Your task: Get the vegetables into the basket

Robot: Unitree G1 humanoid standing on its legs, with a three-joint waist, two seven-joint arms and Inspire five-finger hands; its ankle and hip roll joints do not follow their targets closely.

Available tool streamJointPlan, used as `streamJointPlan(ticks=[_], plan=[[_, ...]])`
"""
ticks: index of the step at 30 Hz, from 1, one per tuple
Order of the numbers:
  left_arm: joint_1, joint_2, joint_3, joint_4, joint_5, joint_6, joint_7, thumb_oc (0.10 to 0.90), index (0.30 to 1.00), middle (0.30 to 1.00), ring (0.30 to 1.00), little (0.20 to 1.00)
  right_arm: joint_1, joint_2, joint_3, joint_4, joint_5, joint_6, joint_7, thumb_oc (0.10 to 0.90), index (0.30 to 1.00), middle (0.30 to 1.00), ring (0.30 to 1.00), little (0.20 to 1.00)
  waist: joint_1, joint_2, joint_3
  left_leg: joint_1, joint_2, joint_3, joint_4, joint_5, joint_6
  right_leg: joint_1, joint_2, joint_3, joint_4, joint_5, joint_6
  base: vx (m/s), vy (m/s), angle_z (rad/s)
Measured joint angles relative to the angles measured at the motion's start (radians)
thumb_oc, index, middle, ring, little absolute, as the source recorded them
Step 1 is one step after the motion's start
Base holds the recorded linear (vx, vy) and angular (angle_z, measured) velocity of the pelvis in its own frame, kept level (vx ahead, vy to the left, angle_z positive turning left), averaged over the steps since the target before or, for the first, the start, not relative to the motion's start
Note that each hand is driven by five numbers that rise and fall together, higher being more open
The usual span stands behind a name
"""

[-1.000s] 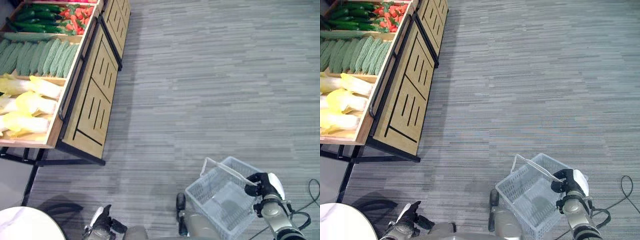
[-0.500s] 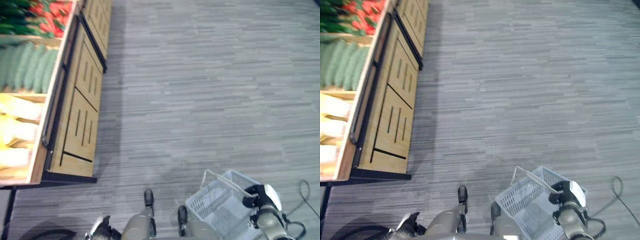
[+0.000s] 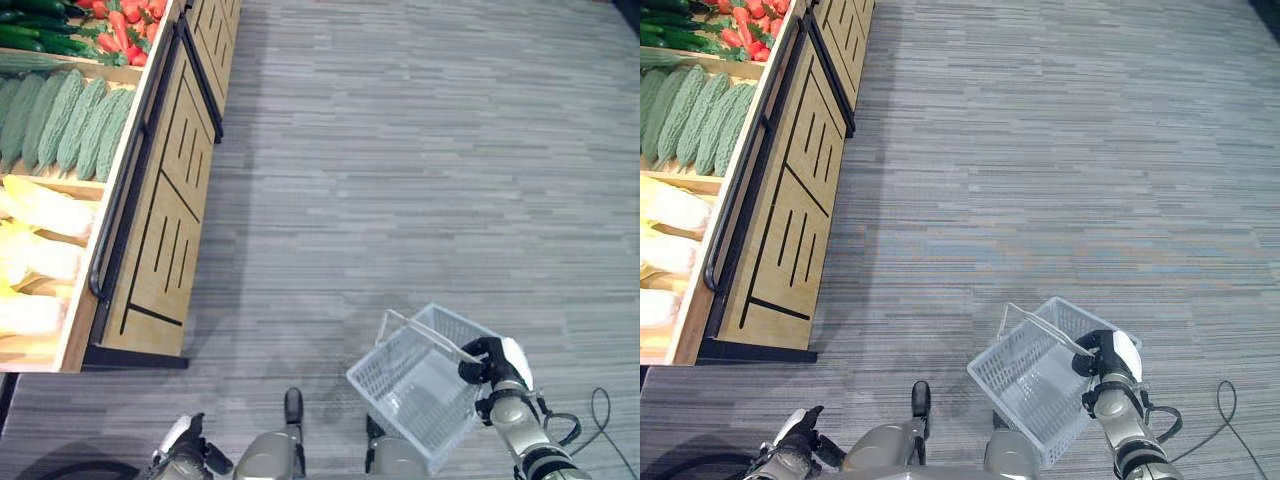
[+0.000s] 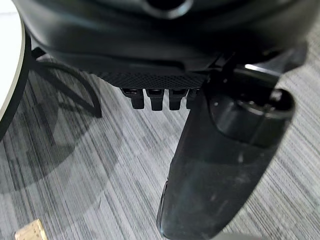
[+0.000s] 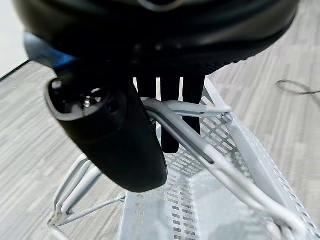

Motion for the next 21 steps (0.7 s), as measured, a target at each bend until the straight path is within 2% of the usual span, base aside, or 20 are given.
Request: streamJointPlan(ticks=[2,6,7,9,11,13,14,16,17,18,19,20,21], plan=[[-0.002,0.000,-0.001,0.001,0.000,0.000,-0.001,0.900,1.000,1.000,1.000,1.000,-0.001,-0.001,-0.001,0.004,0.000,0.000,-0.003,0.400,0.300,0.300,0.300,0.300,-0.003,0.001,-0.003,0.006,0.002,0.002,0.000,-0.002,0.004,-0.023,0.003,0.004,0.052,0.000,0.000,0.00,0.083,-0.14],[-0.013,-0.001,-0.005,0.001,0.000,-0.002,-0.004,0.900,1.000,1.000,1.000,1.000,-0.018,-0.009,0.000,-0.007,0.001,-0.013,-0.022,0.400,0.300,0.300,0.300,0.300,-0.019,0.022,-0.009,0.023,0.010,0.007,0.000,-0.013,0.033,-0.170,0.013,0.040,0.340,-0.004,-0.002,0.08,0.055,-0.07],[-0.018,0.001,-0.006,-0.001,0.000,-0.001,-0.005,0.900,1.000,1.000,1.000,1.000,-0.019,-0.023,-0.002,-0.025,0.000,-0.015,-0.025,0.400,0.300,0.300,0.300,0.300,-0.034,0.025,-0.015,0.033,0.001,-0.003,-0.001,-0.019,0.044,-0.230,0.008,0.047,0.414,-0.039,-0.004,0.21,-0.036,0.08],[-0.036,0.005,-0.010,0.001,0.000,0.000,-0.005,0.900,1.000,1.000,1.000,1.000,-0.016,-0.025,0.002,-0.047,-0.002,-0.021,-0.028,0.400,0.300,0.300,0.300,0.300,-0.035,0.028,-0.012,0.037,-0.003,-0.006,0.000,-0.019,0.045,-0.254,0.014,0.051,0.333,-0.048,0.000,0.21,-0.100,0.11],[-0.051,0.005,-0.008,0.008,0.000,0.005,-0.006,0.900,1.000,1.000,1.000,1.000,-0.008,-0.030,-0.001,-0.064,-0.001,-0.023,-0.033,0.400,0.300,0.300,0.300,0.300,-0.048,0.030,-0.010,0.038,-0.008,-0.025,0.000,-0.020,0.044,-0.262,0.021,0.046,0.183,-0.036,0.007,0.19,-0.105,0.27],[-0.055,0.006,0.000,0.025,0.000,0.006,-0.006,0.900,1.000,1.000,1.000,1.000,0.001,-0.033,-0.008,-0.086,0.000,-0.038,-0.038,0.400,0.300,0.300,0.300,0.300,-0.065,0.026,-0.007,0.049,-0.015,-0.049,0.001,-0.020,0.044,-0.257,0.028,0.049,-0.009,0.039,-0.005,0.28,-0.172,0.49],[-0.041,0.001,0.000,0.022,0.000,0.004,-0.007,0.900,1.000,1.000,1.000,1.000,0.004,-0.032,-0.008,-0.087,0.000,-0.043,-0.036,0.400,0.300,0.300,0.300,0.300,-0.076,0.025,-0.007,0.073,-0.016,-0.068,0.001,-0.037,0.029,-0.247,0.031,0.047,-0.032,0.090,-0.007,0.37,-0.257,0.68],[-0.032,-0.009,0.000,0.018,-0.002,0.003,-0.007,0.900,1.000,1.000,1.000,1.000,0.029,-0.029,-0.008,-0.071,0.001,-0.045,-0.032,0.400,0.300,0.300,0.300,0.300,-0.076,0.024,-0.012,0.109,-0.013,-0.118,0.001,-0.062,-0.004,-0.205,0.029,0.034,-0.009,0.102,-0.013,0.25,-0.213,0.71],[-0.022,-0.021,0.000,0.011,-0.002,0.001,-0.008,0.900,1.000,1.000,1.000,1.000,0.042,-0.029,-0.013,-0.052,0.002,-0.045,-0.032,0.400,0.300,0.300,0.300,0.300,-0.077,0.040,-0.019,0.122,0.009,-0.141,-0.001,-0.077,-0.024,-0.190,0.045,0.014,-0.010,0.144,-0.044,0.30,-0.302,0.51],[0.002,-0.041,0.001,-0.005,-0.002,0.000,-0.010,0.900,1.000,1.000,1.000,1.000,0.030,-0.036,-0.023,-0.038,0.000,-0.028,-0.017,0.400,0.300,0.300,0.300,0.300,-0.070,0.086,-0.037,0.131,0.073,-0.143,0.001,-0.097,-0.054,-0.170,0.104,-0.016,-0.020,0.130,-0.079,0.27,-0.283,0.33],[0.015,-0.047,0.001,-0.004,-0.003,0.001,-0.011,0.900,1.000,1.000,1.000,1.000,0.031,-0.037,-0.023,-0.039,0.000,-0.018,-0.006,0.400,0.300,0.300,0.300,0.300,-0.063,0.101,-0.044,0.134,0.102,-0.145,0.009,-0.095,-0.065,-0.153,0.130,-0.035,-0.032,0.133,-0.100,0.31,-0.362,0.29],[0.015,-0.048,0.001,0.000,-0.003,0.001,-0.012,0.900,1.000,1.000,1.000,1.000,0.037,-0.041,-0.023,-0.039,0.000,-0.008,0.002,0.400,0.300,0.300,0.300,0.300,-0.060,0.103,-0.043,0.129,0.129,-0.151,0.045,-0.092,-0.070,-0.126,0.153,-0.065,-0.039,0.116,-0.136,0.23,-0.289,0.29],[0.016,-0.050,0.001,-0.002,-0.003,-0.001,-0.012,0.900,1.000,1.000,1.000,1.000,0.042,-0.046,-0.021,-0.038,0.000,-0.007,0.006,0.400,0.300,0.300,0.300,0.300,-0.056,0.103,-0.043,0.126,0.136,-0.152,0.061,-0.086,-0.074,-0.118,0.162,-0.076,-0.035,0.111,-0.153,0.21,-0.270,0.48]])
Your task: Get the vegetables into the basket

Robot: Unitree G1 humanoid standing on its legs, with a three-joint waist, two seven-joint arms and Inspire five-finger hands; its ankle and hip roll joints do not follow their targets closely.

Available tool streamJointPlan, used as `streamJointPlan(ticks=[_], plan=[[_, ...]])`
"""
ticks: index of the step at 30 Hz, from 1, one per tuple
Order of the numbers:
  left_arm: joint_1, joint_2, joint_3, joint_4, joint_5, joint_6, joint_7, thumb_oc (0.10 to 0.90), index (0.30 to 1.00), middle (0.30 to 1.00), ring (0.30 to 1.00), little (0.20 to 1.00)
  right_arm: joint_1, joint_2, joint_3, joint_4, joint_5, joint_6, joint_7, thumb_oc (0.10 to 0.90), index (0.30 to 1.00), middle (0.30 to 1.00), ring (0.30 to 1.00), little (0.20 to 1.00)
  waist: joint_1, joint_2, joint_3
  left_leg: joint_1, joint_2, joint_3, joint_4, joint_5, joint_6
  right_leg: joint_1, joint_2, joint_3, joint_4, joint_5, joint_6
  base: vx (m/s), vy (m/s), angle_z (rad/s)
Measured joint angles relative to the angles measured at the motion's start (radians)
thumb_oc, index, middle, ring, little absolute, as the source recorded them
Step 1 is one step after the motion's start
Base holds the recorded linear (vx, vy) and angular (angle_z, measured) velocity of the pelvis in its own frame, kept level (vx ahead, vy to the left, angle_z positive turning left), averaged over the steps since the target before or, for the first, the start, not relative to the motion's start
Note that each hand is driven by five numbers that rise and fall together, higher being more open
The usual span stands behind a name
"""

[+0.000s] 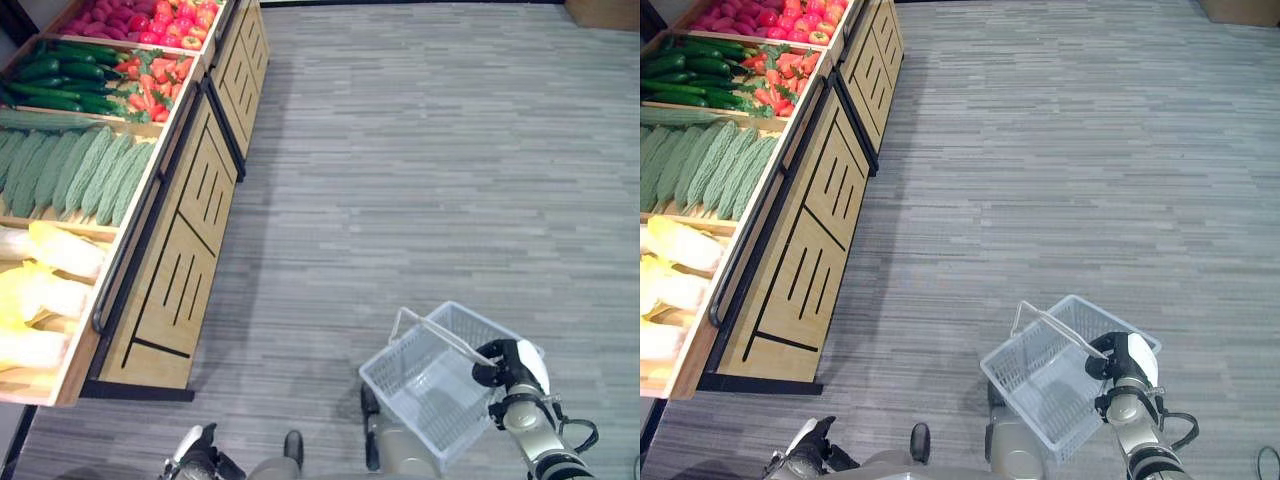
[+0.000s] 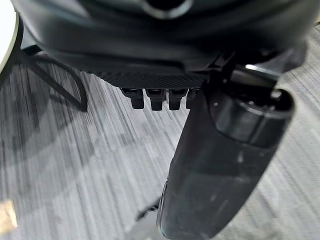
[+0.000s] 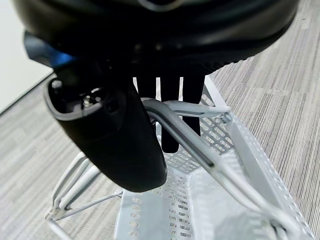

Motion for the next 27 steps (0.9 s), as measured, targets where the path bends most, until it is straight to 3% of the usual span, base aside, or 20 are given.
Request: streamJointPlan(ticks=[2,6,7,9,10,11,12,16,19,23,26,27], plan=[[-0.009,-0.009,0.001,0.005,0.000,-0.004,0.000,0.900,1.000,1.000,1.000,1.000,0.013,-0.023,0.003,0.005,0.000,0.004,0.005,0.400,0.300,0.300,0.300,0.300,-0.005,0.001,0.000,-0.008,0.023,-0.038,0.027,0.027,-0.045,0.026,0.013,-0.041,0.008,-0.037,-0.022,0.17,-0.253,0.44],[-0.033,-0.017,0.021,0.029,-0.002,-0.005,0.003,0.900,1.000,1.000,1.000,1.000,0.024,-0.046,0.010,0.007,0.001,0.005,0.006,0.400,0.300,0.300,0.300,0.300,-0.006,-0.003,0.003,-0.066,0.021,-0.067,0.102,0.062,-0.080,0.032,0.007,-0.080,0.014,-0.076,-0.025,0.07,-0.146,0.41],[-0.036,-0.023,0.022,0.030,-0.003,0.001,0.003,0.900,1.000,1.000,1.000,1.000,0.039,-0.057,0.014,0.014,0.001,0.006,0.003,0.400,0.300,0.300,0.300,0.300,-0.012,-0.007,0.007,-0.110,0.011,-0.058,0.177,0.060,-0.114,0.044,-0.006,-0.109,0.009,-0.073,-0.041,0.05,-0.104,0.64],[-0.043,-0.028,0.021,0.039,-0.014,0.006,0.004,0.900,1.000,1.000,1.000,1.000,0.043,-0.059,0.017,0.020,0.001,0.007,0.001,0.400,0.300,0.300,0.300,0.300,-0.009,-0.016,0.016,-0.149,0.013,-0.028,0.232,0.066,-0.124,0.068,-0.016,-0.140,-0.010,-0.080,-0.071,0.08,-0.082,0.63],[-0.047,-0.028,0.020,0.037,-0.019,0.004,0.007,0.900,1.000,1.000,1.000,1.000,0.054,-0.058,0.018,0.021,0.002,0.010,0.001,0.400,0.300,0.300,0.300,0.300,-0.008,-0.020,0.019,-0.170,0.021,0.026,0.238,0.065,-0.126,0.086,-0.024,-0.166,-0.033,-0.082,-0.068,0.09,-0.014,0.48],[-0.047,-0.028,0.020,0.037,-0.019,0.004,0.007,0.900,1.000,1.000,1.000,1.000,0.054,-0.058,0.018,0.021,0.002,0.010,0.001,0.400,0.300,0.300,0.300,0.300,-0.008,-0.020,0.019,-0.170,0.021,0.026,0.238,0.065,-0.126,0.086,-0.024,-0.166,-0.033,-0.082,-0.068,0.07,0.002,1.21],[-0.055,-0.025,0.012,0.035,-0.014,0.009,0.028,0.900,1.000,1.000,1.000,1.000,0.090,-0.058,0.012,0.022,0.013,0.018,-0.012,0.400,0.300,0.300,0.300,0.300,-0.014,-0.020,0.022,-0.218,0.062,0.181,0.087,0.087,-0.134,0.118,-0.037,-0.243,-0.082,-0.077,-0.066,0.13,0.044,0.98],[-0.009,-0.024,0.015,0.036,-0.017,0.028,0.029,0.900,1.000,1.000,1.000,1.000,0.064,-0.052,0.021,0.021,0.009,0.020,-0.021,0.400,0.300,0.300,0.300,0.300,0.010,-0.001,0.025,-0.275,0.103,0.198,-0.009,0.133,-0.142,0.118,-0.013,-0.249,-0.089,-0.089,-0.050,0.17,0.087,0.19],[0.019,-0.033,0.017,0.045,-0.017,0.037,0.017,0.900,1.000,1.000,1.000,1.000,0.054,-0.042,0.023,0.016,0.008,0.013,-0.016,0.400,0.300,0.300,0.300,0.300,0.033,0.003,0.038,-0.281,0.113,0.208,-0.031,0.177,-0.117,0.133,0.003,-0.242,-0.078,-0.096,-0.049,0.14,0.152,-0.15],[0.024,-0.047,0.017,0.042,-0.007,0.030,0.010,0.900,1.000,1.000,1.000,1.000,0.064,-0.037,0.017,0.019,0.000,0.014,-0.017,0.400,0.300,0.300,0.300,0.300,0.030,0.017,0.031,-0.177,0.075,0.237,-0.040,0.183,-0.085,0.167,-0.016,-0.222,-0.039,-0.124,-0.004,0.17,0.238,-0.13],[-0.033,-0.022,0.016,0.020,0.003,0.019,0.011,0.900,1.000,1.000,1.000,1.000,0.061,-0.030,0.012,0.021,-0.001,0.027,-0.023,0.400,0.300,0.300,0.300,0.300,0.033,-0.024,0.033,-0.145,-0.002,0.258,-0.059,0.140,-0.015,0.135,-0.103,-0.161,0.065,-0.167,0.040,0.08,0.177,0.06],[-0.043,-0.016,0.016,0.020,0.003,0.017,0.012,0.900,1.000,1.000,1.000,1.000,0.057,-0.030,0.012,0.021,-0.001,0.027,-0.023,0.400,0.300,0.300,0.300,0.300,0.033,-0.030,0.034,-0.144,-0.013,0.259,-0.058,0.134,-0.008,0.130,-0.115,-0.153,0.079,-0.173,0.047,0.06,0.123,0.09]])
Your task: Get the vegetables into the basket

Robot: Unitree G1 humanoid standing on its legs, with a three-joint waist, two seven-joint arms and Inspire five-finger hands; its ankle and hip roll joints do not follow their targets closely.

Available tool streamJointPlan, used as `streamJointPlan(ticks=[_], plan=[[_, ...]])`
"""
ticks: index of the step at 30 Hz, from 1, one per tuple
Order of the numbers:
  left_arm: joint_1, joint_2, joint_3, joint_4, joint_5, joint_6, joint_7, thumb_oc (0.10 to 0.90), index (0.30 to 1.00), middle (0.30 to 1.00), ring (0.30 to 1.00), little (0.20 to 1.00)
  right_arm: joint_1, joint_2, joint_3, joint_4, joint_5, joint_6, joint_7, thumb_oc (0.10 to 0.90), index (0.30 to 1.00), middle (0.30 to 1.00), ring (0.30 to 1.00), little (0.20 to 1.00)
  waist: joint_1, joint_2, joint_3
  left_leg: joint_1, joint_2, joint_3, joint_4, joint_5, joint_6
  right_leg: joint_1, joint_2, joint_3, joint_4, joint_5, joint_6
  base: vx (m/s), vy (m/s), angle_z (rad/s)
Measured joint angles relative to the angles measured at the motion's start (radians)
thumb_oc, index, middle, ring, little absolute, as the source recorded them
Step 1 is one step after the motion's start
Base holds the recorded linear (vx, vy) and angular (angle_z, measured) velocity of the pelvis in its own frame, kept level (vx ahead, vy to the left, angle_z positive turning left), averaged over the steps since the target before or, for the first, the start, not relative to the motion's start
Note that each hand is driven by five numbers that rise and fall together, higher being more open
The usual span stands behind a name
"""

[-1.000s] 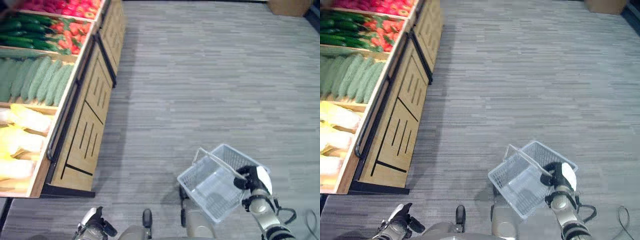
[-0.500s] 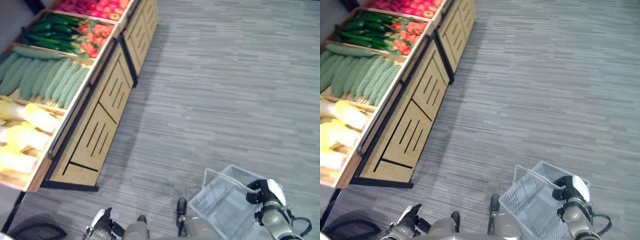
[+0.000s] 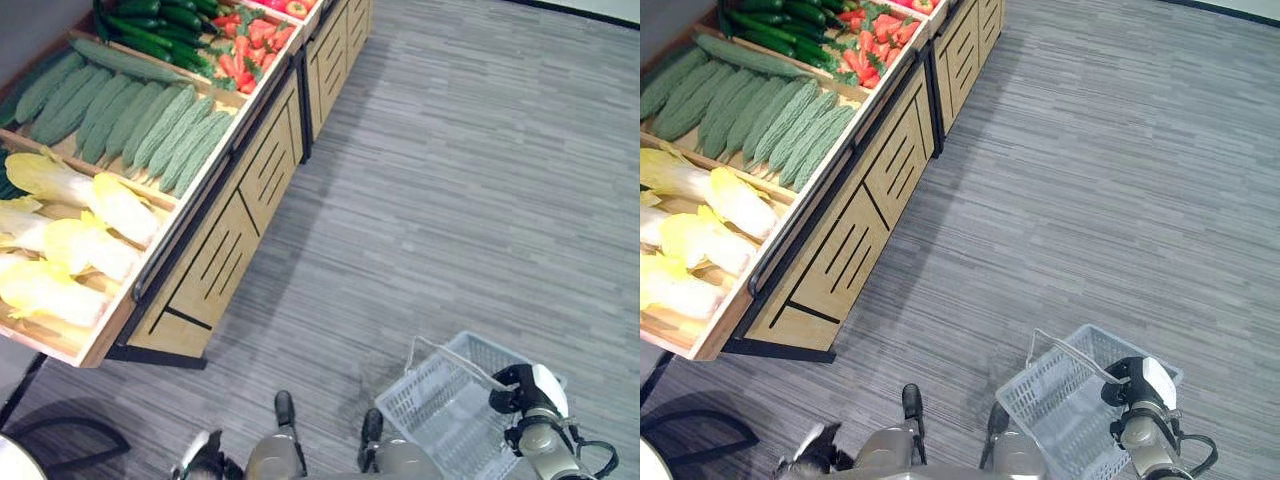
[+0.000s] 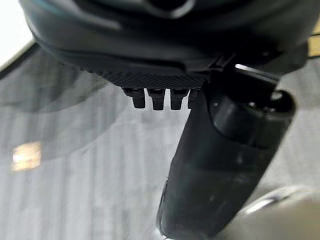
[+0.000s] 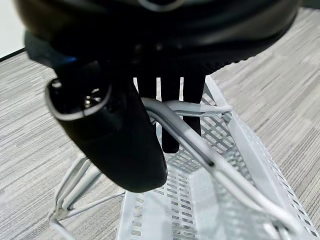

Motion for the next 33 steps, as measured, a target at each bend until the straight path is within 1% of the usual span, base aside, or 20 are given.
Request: streamJointPlan(ticks=[2,4,7,11,12,15,16,18,19,20,22,23,25,26,27,29,30,31,32,33], plan=[[-0.035,0.037,0.000,0.000,0.000,0.000,0.007,0.900,1.000,1.000,1.000,1.000,-0.027,0.006,0.004,0.004,-0.011,-0.001,0.004,0.400,0.300,0.300,0.300,0.300,0.005,-0.020,0.000,0.001,-0.034,0.004,0.001,-0.017,0.025,-0.023,-0.041,0.024,0.044,-0.015,0.024,0.08,0.143,0.04],[-0.042,0.064,0.000,-0.003,0.000,0.000,0.010,0.900,1.000,1.000,1.000,1.000,-0.034,0.009,0.007,0.006,-0.021,-0.009,0.006,0.400,0.300,0.300,0.300,0.300,0.013,-0.031,-0.006,0.003,-0.053,0.004,0.002,-0.029,0.040,-0.024,-0.054,0.047,0.051,-0.013,0.040,0.08,0.137,0.01],[-0.040,0.087,0.001,-0.004,0.000,0.006,0.011,0.900,1.000,1.000,1.000,1.000,-0.054,0.018,0.012,0.006,-0.024,-0.020,0.014,0.400,0.300,0.300,0.300,0.300,0.028,-0.037,-0.006,0.004,-0.062,0.013,-0.001,-0.031,0.044,-0.023,-0.063,0.049,0.038,-0.011,0.052,0.05,0.101,-0.05],[-0.023,0.085,0.001,-0.001,0.000,0.008,0.009,0.900,1.000,1.000,1.000,1.000,-0.068,0.044,0.013,0.011,-0.029,-0.023,0.022,0.400,0.300,0.300,0.300,0.300,0.041,-0.058,-0.009,0.005,-0.070,0.014,-0.001,-0.036,0.050,-0.012,-0.065,0.050,0.016,-0.005,0.064,0.06,0.137,-0.02],[-0.017,0.083,0.001,0.002,0.000,0.008,0.009,0.900,1.000,1.000,1.000,1.000,-0.069,0.051,0.014,0.015,-0.029,-0.023,0.024,0.400,0.300,0.300,0.300,0.300,0.042,-0.068,-0.013,0.006,-0.074,0.015,-0.001,-0.039,0.053,-0.013,-0.066,0.050,0.023,-0.004,0.067,0.02,0.143,0.00],[-0.005,0.079,0.001,0.006,0.000,0.007,0.009,0.900,1.000,1.000,1.000,1.000,-0.071,0.056,0.014,0.024,-0.029,-0.017,0.023,0.400,0.300,0.300,0.300,0.300,0.043,-0.082,-0.022,0.012,-0.073,0.021,0.000,-0.047,0.062,-0.034,-0.072,0.060,0.070,-0.003,0.069,0.03,0.156,-0.06],[-0.004,0.080,0.000,0.009,0.000,0.007,0.008,0.900,1.000,1.000,1.000,1.000,-0.079,0.058,0.018,0.038,-0.029,-0.019,0.019,0.400,0.300,0.300,0.300,0.300,0.044,-0.087,-0.025,0.010,-0.076,0.022,0.001,-0.063,0.068,-0.055,-0.077,0.066,0.111,-0.003,0.070,0.07,0.114,-0.11],[-0.003,0.077,-0.002,0.011,0.000,0.007,0.006,0.900,1.000,1.000,1.000,1.000,-0.097,0.057,0.020,0.051,-0.028,-0.013,0.005,0.400,0.300,0.300,0.300,0.300,0.035,-0.087,-0.026,0.017,-0.078,0.020,-0.003,-0.064,0.076,-0.109,-0.085,0.084,0.225,-0.002,0.069,0.07,0.064,-0.02],[-0.004,0.078,-0.001,0.011,0.000,0.007,0.007,0.900,1.000,1.000,1.000,1.000,-0.100,0.055,0.020,0.045,-0.028,-0.009,-0.004,0.400,0.300,0.300,0.300,0.300,0.025,-0.086,-0.025,0.028,-0.082,0.009,-0.009,-0.055,0.099,-0.168,-0.090,0.114,0.346,-0.001,0.070,0.11,0.026,0.26],[0.001,0.085,0.000,0.011,0.000,0.007,0.009,0.900,1.000,1.000,1.000,1.000,-0.095,0.048,0.011,0.024,-0.027,-0.006,-0.021,0.400,0.300,0.300,0.300,0.300,0.009,-0.085,-0.036,0.026,-0.082,0.000,-0.007,-0.055,0.108,-0.221,-0.090,0.168,0.377,-0.026,0.087,0.13,-0.011,0.28],[-0.006,0.100,-0.007,0.003,0.000,0.007,0.011,0.900,1.000,1.000,1.000,1.000,-0.080,0.048,0.029,0.010,-0.030,-0.015,-0.019,0.400,0.300,0.300,0.300,0.300,0.004,-0.090,-0.038,0.026,-0.087,-0.022,-0.007,-0.063,0.115,-0.257,-0.085,0.173,0.291,-0.026,0.087,0.18,-0.050,0.33],[-0.015,0.098,-0.008,0.007,0.000,0.010,0.009,0.900,1.000,1.000,1.000,1.000,-0.069,0.048,0.031,-0.002,-0.030,-0.017,-0.027,0.400,0.300,0.300,0.300,0.300,-0.007,-0.088,-0.036,0.032,-0.087,-0.044,-0.004,-0.060,0.120,-0.263,-0.073,0.147,0.134,0.014,0.094,0.25,-0.109,0.39],[-0.016,0.088,-0.008,0.011,0.000,0.011,0.009,0.900,1.000,1.000,1.000,1.000,-0.069,0.047,0.030,-0.003,-0.029,-0.019,-0.030,0.400,0.300,0.300,0.300,0.300,-0.020,-0.081,-0.032,0.040,-0.084,-0.072,-0.003,-0.066,0.113,-0.263,-0.044,0.187,-0.004,0.070,0.101,0.25,-0.137,0.47],[-0.016,0.084,-0.008,0.013,0.000,0.010,0.009,0.900,1.000,1.000,1.000,1.000,-0.067,0.047,0.029,-0.006,-0.028,-0.020,-0.034,0.400,0.300,0.300,0.300,0.300,-0.032,-0.069,-0.025,0.045,-0.084,-0.089,-0.003,-0.070,0.108,-0.264,-0.036,0.213,-0.054,0.103,0.098,0.20,-0.156,0.55],[-0.015,0.080,-0.005,0.016,0.000,0.009,0.008,0.900,1.000,1.000,1.000,1.000,-0.063,0.047,0.015,-0.014,-0.026,-0.023,-0.038,0.400,0.300,0.300,0.300,0.300,-0.044,-0.076,-0.021,0.061,-0.084,-0.109,-0.003,-0.075,0.100,-0.257,-0.028,0.245,-0.092,0.136,0.096,0.19,-0.164,0.59],[-0.003,0.079,-0.001,0.026,0.000,0.009,0.008,0.900,1.000,1.000,1.000,1.000,-0.056,0.047,0.009,-0.024,-0.026,-0.031,-0.038,0.400,0.300,0.300,0.300,0.300,-0.057,-0.073,-0.017,0.084,-0.084,-0.139,-0.001,-0.093,0.072,-0.247,-0.028,0.282,-0.128,0.184,0.095,0.16,-0.154,0.56],[0.000,0.078,-0.001,0.027,0.000,0.009,0.008,0.900,1.000,1.000,1.000,1.000,-0.047,0.047,0.009,-0.023,-0.025,-0.033,-0.038,0.400,0.300,0.300,0.300,0.300,-0.057,-0.080,-0.020,0.100,-0.082,-0.155,-0.001,-0.102,0.058,-0.237,-0.033,0.285,-0.129,0.189,0.095,0.17,-0.211,0.58],[0.008,0.077,0.001,0.027,0.000,0.008,0.008,0.900,1.000,1.000,1.000,1.000,-0.032,0.047,0.009,-0.016,-0.026,-0.034,-0.034,0.400,0.300,0.300,0.300,0.300,-0.053,-0.080,-0.018,0.118,-0.075,-0.177,0.002,-0.118,0.026,-0.211,-0.036,0.266,-0.116,0.222,0.085,0.17,-0.212,0.58],[0.012,0.062,0.000,0.023,0.000,0.007,0.008,0.900,1.000,1.000,1.000,1.000,-0.038,0.045,0.007,-0.007,-0.026,-0.032,-0.036,0.400,0.300,0.300,0.300,0.300,-0.056,-0.057,-0.011,0.131,-0.046,-0.195,0.002,-0.132,0.009,-0.207,-0.018,0.233,-0.087,0.234,0.077,0.14,-0.244,0.64],[0.023,0.038,0.001,0.010,-0.001,0.006,0.007,0.900,1.000,1.000,1.000,1.000,-0.039,0.025,0.004,-0.004,-0.027,-0.019,-0.031,0.400,0.300,0.300,0.300,0.300,-0.052,-0.011,-0.021,0.139,0.003,-0.193,0.012,-0.137,0.000,-0.196,0.029,0.197,-0.075,0.223,0.049,0.15,-0.304,0.47]])
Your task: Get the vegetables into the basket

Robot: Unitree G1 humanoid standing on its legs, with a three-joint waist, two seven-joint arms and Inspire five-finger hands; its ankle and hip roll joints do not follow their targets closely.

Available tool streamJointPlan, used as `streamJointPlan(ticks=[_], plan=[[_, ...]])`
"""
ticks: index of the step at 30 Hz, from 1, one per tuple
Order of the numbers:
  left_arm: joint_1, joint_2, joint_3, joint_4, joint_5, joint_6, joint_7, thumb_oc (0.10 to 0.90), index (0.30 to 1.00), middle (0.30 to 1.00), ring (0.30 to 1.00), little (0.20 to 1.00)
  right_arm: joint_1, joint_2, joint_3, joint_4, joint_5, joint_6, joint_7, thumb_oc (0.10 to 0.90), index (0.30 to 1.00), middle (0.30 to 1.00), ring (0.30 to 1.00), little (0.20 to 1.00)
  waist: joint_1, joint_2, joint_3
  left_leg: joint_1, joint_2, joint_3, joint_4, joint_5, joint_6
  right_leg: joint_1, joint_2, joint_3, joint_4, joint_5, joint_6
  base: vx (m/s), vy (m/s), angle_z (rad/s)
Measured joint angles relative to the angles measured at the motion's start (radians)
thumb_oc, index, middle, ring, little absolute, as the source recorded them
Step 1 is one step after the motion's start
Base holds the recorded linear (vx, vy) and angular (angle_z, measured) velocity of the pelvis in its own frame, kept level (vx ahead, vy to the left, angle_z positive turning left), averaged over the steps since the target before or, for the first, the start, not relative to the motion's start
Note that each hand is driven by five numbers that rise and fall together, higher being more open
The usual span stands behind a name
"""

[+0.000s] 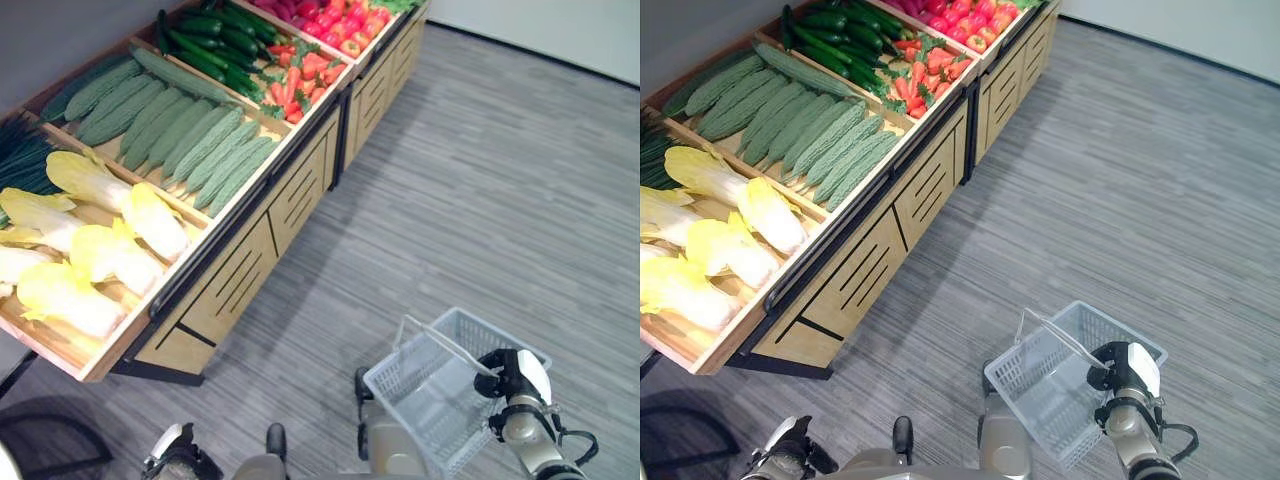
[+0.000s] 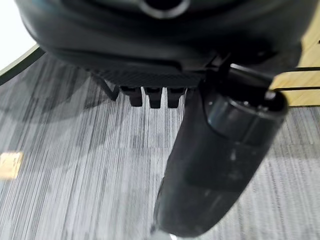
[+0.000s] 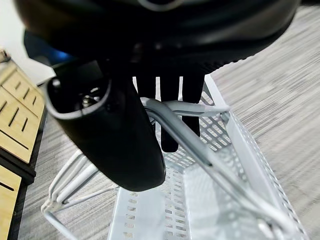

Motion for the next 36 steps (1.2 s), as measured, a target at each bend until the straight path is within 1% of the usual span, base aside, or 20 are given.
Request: streamJointPlan(ticks=[1,3,5,6,8,9,10,12,13,14,15,18,19,23,27,28,29,30,32,36], plan=[[0.006,-0.013,0.004,0.000,-0.001,-0.001,-0.002,0.900,1.000,1.000,1.000,1.000,-0.017,-0.010,0.004,0.010,-0.003,0.004,0.008,0.400,0.300,0.300,0.300,0.300,0.003,0.024,0.001,-0.004,0.025,0.006,0.028,0.002,-0.008,0.009,0.019,-0.019,0.012,-0.014,-0.028,0.18,-0.420,0.33],[0.006,-0.031,0.001,-0.002,-0.002,-0.002,-0.001,0.900,1.000,1.000,1.000,1.000,-0.026,-0.026,0.011,0.008,-0.003,0.012,0.029,0.400,0.300,0.300,0.300,0.300,0.022,0.029,0.002,-0.013,0.056,0.007,0.067,0.016,-0.009,0.011,0.050,-0.034,0.041,-0.034,-0.076,0.09,-0.262,0.07],[0.004,-0.031,0.001,-0.004,-0.002,-0.006,-0.002,0.900,1.000,1.000,1.000,1.000,-0.026,-0.035,0.028,-0.006,-0.003,0.011,0.042,0.400,0.300,0.300,0.300,0.300,0.025,0.028,0.003,-0.023,0.075,-0.007,0.091,0.019,-0.018,0.011,0.065,-0.049,0.054,-0.053,-0.099,0.09,-0.317,0.23],[-0.011,-0.033,-0.001,0.005,-0.003,-0.008,0.000,0.900,1.000,1.000,1.000,1.000,-0.019,-0.043,0.027,-0.024,-0.003,0.006,0.046,0.400,0.300,0.300,0.300,0.300,0.021,0.029,0.004,-0.053,0.094,-0.033,0.119,0.061,-0.038,0.017,0.074,-0.088,0.067,-0.082,-0.119,0.06,-0.271,0.50],[-0.018,-0.032,0.000,0.006,-0.003,-0.009,0.001,0.900,1.000,1.000,1.000,1.000,-0.014,-0.048,0.027,-0.030,-0.003,0.003,0.048,0.400,0.300,0.300,0.300,0.300,0.022,0.024,0.007,-0.065,0.107,-0.043,0.119,0.096,-0.061,0.019,0.083,-0.112,0.074,-0.098,-0.134,0.03,-0.221,0.48],[-0.025,-0.032,-0.001,0.014,-0.003,-0.007,0.001,0.900,1.000,1.000,1.000,1.000,-0.015,-0.051,0.028,-0.030,-0.003,0.003,0.048,0.400,0.300,0.300,0.300,0.300,0.020,0.024,0.007,-0.082,0.112,-0.052,0.131,0.115,-0.086,0.020,0.084,-0.127,0.076,-0.106,-0.142,0.00,-0.219,0.64],[-0.043,-0.032,-0.003,0.015,-0.003,0.001,0.001,0.900,1.000,1.000,1.000,1.000,-0.011,-0.060,0.026,-0.030,-0.003,0.005,0.046,0.400,0.300,0.300,0.300,0.300,0.011,0.024,0.008,-0.134,0.110,-0.051,0.172,0.154,-0.132,0.020,0.071,-0.162,0.079,-0.115,-0.155,0.00,-0.204,0.88],[-0.061,-0.033,-0.005,0.015,-0.003,0.005,0.002,0.900,1.000,1.000,1.000,1.000,0.001,-0.071,0.026,-0.027,-0.003,0.011,0.046,0.400,0.300,0.300,0.300,0.300,0.000,0.018,0.015,-0.166,0.102,-0.010,0.208,0.191,-0.126,0.025,0.052,-0.197,0.085,-0.121,-0.167,0.00,-0.151,0.81],[-0.066,-0.031,-0.016,0.013,-0.003,0.009,0.003,0.900,1.000,1.000,1.000,1.000,0.002,-0.073,0.025,-0.026,-0.002,0.012,0.038,0.400,0.300,0.300,0.300,0.300,-0.005,0.015,0.028,-0.191,0.109,0.082,0.232,0.187,-0.124,0.043,0.042,-0.234,0.076,-0.140,-0.184,0.00,-0.098,0.71],[-0.077,-0.032,-0.032,0.010,-0.003,0.011,0.002,0.900,1.000,1.000,1.000,1.000,0.005,-0.077,0.023,-0.025,-0.002,0.012,0.029,0.400,0.300,0.300,0.300,0.300,-0.013,0.017,0.035,-0.204,0.108,0.133,0.224,0.172,-0.123,0.054,0.038,-0.253,0.054,-0.140,-0.183,0.02,-0.052,0.68],[-0.078,-0.031,-0.042,0.009,-0.003,0.011,0.003,0.900,1.000,1.000,1.000,1.000,0.009,-0.078,0.024,-0.023,-0.002,0.013,0.029,0.400,0.300,0.300,0.300,0.300,-0.011,0.020,0.038,-0.211,0.095,0.156,0.201,0.162,-0.125,0.056,0.039,-0.263,0.047,-0.139,-0.182,0.11,0.006,0.48],[-0.079,-0.037,-0.050,-0.003,-0.002,0.016,0.002,0.900,1.000,1.000,1.000,1.000,0.016,-0.069,0.024,-0.026,-0.001,0.014,0.021,0.400,0.300,0.300,0.300,0.300,-0.009,0.038,0.057,-0.221,0.073,0.193,0.056,0.153,-0.112,0.092,0.066,-0.288,-0.002,-0.136,-0.171,0.20,0.062,0.38],[-0.078,-0.038,-0.050,-0.003,-0.001,0.016,0.003,0.900,1.000,1.000,1.000,1.000,0.010,-0.064,0.025,-0.019,-0.001,0.014,0.021,0.400,0.300,0.300,0.300,0.300,-0.002,0.030,0.066,-0.229,0.078,0.190,0.044,0.154,-0.114,0.098,0.071,-0.282,-0.003,-0.136,-0.171,0.18,0.083,0.02],[-0.056,-0.043,-0.041,0.004,-0.001,0.023,0.002,0.900,1.000,1.000,1.000,1.000,0.000,-0.055,0.028,-0.010,-0.002,0.013,0.021,0.400,0.300,0.300,0.300,0.300,0.011,0.033,0.070,-0.227,0.104,0.193,0.034,0.155,-0.110,0.144,0.097,-0.252,-0.021,-0.134,-0.168,0.15,0.148,-0.32],[-0.047,-0.048,-0.039,0.006,-0.001,0.022,0.002,0.900,1.000,1.000,1.000,1.000,0.010,-0.058,0.024,-0.004,-0.002,0.012,0.016,0.400,0.300,0.300,0.300,0.300,0.007,0.035,0.069,-0.218,0.085,0.198,0.046,0.157,-0.094,0.156,0.097,-0.230,-0.020,-0.136,-0.156,0.09,0.183,-0.26],[-0.054,-0.048,-0.039,0.005,-0.001,0.022,0.003,0.900,1.000,1.000,1.000,1.000,0.009,-0.057,0.025,0.006,-0.002,0.013,0.015,0.400,0.300,0.300,0.300,0.300,0.007,0.047,0.063,-0.214,0.079,0.200,0.046,0.162,-0.082,0.153,0.096,-0.226,-0.012,-0.139,-0.148,0.02,0.052,-0.13],[-0.055,-0.048,-0.040,0.004,-0.001,0.017,0.003,0.900,1.000,1.000,1.000,1.000,0.010,-0.056,0.026,0.020,-0.002,0.012,0.014,0.400,0.300,0.300,0.300,0.300,0.005,0.050,0.061,-0.207,0.076,0.204,0.045,0.158,-0.038,0.138,0.093,-0.219,0.022,-0.153,-0.133,0.08,0.214,-0.08],[-0.069,-0.041,-0.040,0.004,0.000,0.013,0.005,0.900,1.000,1.000,1.000,1.000,0.002,-0.045,0.026,0.036,-0.002,0.013,0.012,0.400,0.300,0.300,0.300,0.300,0.007,0.032,0.065,-0.203,0.056,0.212,0.042,0.155,-0.030,0.120,0.068,-0.211,0.055,-0.165,-0.118,0.07,0.180,-0.10],[-0.084,-0.035,-0.039,0.004,-0.001,0.006,0.005,0.900,1.000,1.000,1.000,1.000,-0.021,-0.032,0.019,0.078,-0.002,0.028,0.007,0.400,0.300,0.300,0.300,0.300,0.021,0.004,0.064,-0.198,0.005,0.232,0.044,0.124,0.013,0.086,0.012,-0.179,0.122,-0.187,-0.089,0.08,0.252,-0.07],[-0.092,-0.002,-0.036,0.003,-0.002,0.004,0.021,0.900,1.000,1.000,1.000,1.000,-0.048,-0.026,0.040,0.094,-0.003,0.028,-0.003,0.400,0.300,0.300,0.300,0.300,0.032,-0.017,0.062,-0.189,-0.038,0.246,0.038,0.102,0.046,0.073,-0.032,-0.150,0.148,-0.196,-0.058,0.05,0.121,-0.03]])
